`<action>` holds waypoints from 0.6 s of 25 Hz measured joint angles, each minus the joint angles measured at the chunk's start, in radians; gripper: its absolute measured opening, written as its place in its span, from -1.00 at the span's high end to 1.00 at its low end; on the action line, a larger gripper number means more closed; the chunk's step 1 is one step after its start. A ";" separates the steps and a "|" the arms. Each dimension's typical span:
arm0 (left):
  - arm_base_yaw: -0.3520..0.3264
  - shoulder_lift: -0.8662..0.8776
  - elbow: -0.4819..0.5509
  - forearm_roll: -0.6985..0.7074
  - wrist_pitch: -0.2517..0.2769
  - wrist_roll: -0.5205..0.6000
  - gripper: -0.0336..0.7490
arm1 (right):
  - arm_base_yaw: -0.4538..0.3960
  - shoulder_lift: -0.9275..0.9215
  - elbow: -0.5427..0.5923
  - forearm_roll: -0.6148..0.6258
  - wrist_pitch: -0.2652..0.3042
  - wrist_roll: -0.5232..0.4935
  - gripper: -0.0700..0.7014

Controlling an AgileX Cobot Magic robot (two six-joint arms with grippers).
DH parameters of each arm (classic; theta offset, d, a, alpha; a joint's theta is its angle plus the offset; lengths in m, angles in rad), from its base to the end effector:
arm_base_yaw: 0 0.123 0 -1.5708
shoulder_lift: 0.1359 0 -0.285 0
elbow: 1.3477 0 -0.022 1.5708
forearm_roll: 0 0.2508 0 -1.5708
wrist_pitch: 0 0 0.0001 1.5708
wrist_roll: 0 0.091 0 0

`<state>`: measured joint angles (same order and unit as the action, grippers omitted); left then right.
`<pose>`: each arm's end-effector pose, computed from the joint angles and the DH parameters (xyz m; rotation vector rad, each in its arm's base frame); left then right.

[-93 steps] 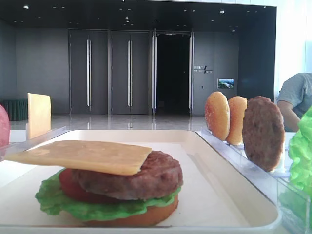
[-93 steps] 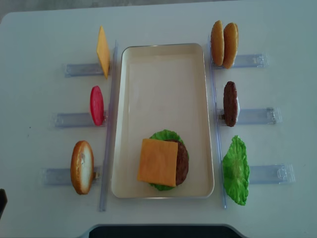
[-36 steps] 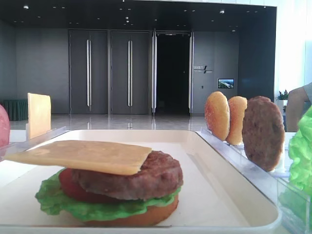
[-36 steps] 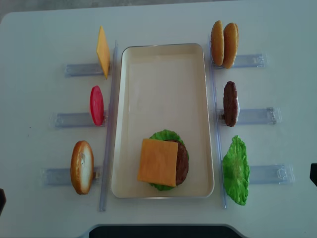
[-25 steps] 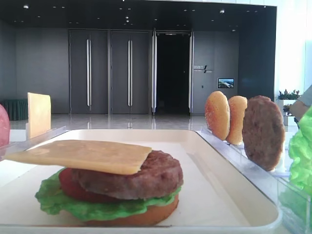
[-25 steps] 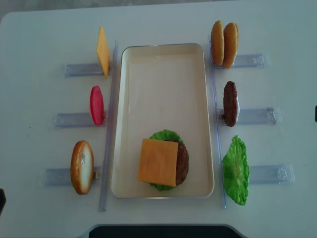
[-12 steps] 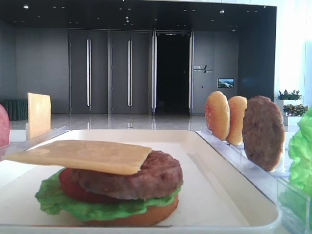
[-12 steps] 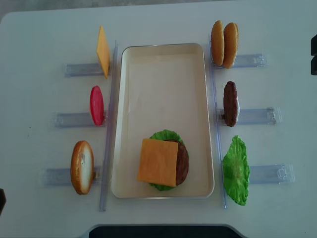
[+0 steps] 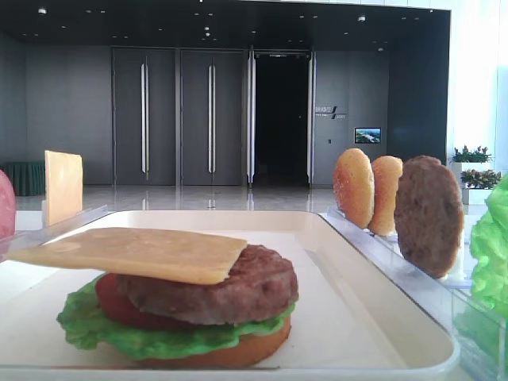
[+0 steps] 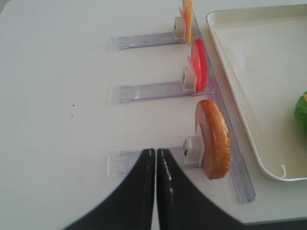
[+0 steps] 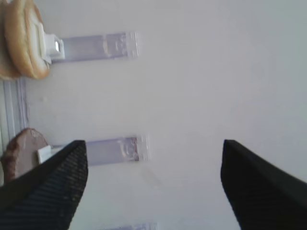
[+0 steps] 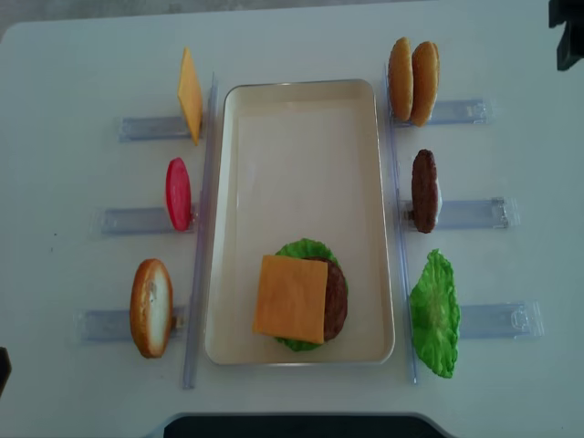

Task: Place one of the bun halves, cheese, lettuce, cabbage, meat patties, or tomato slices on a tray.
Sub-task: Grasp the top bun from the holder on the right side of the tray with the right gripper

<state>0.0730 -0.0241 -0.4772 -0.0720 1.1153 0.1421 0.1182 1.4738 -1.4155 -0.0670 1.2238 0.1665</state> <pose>-0.0079 -0.0065 0.2667 0.0782 2.0942 0.0430 0.2931 0.0290 0.3525 0.0517 2.7597 -0.0176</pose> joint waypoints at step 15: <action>0.000 0.000 0.000 0.000 0.000 0.000 0.91 | 0.021 0.189 -0.187 0.061 -0.001 -0.012 -0.59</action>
<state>0.0730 -0.0241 -0.4772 -0.0720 1.1153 0.1421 0.1394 1.6629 -1.6028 -0.0060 1.2228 0.1548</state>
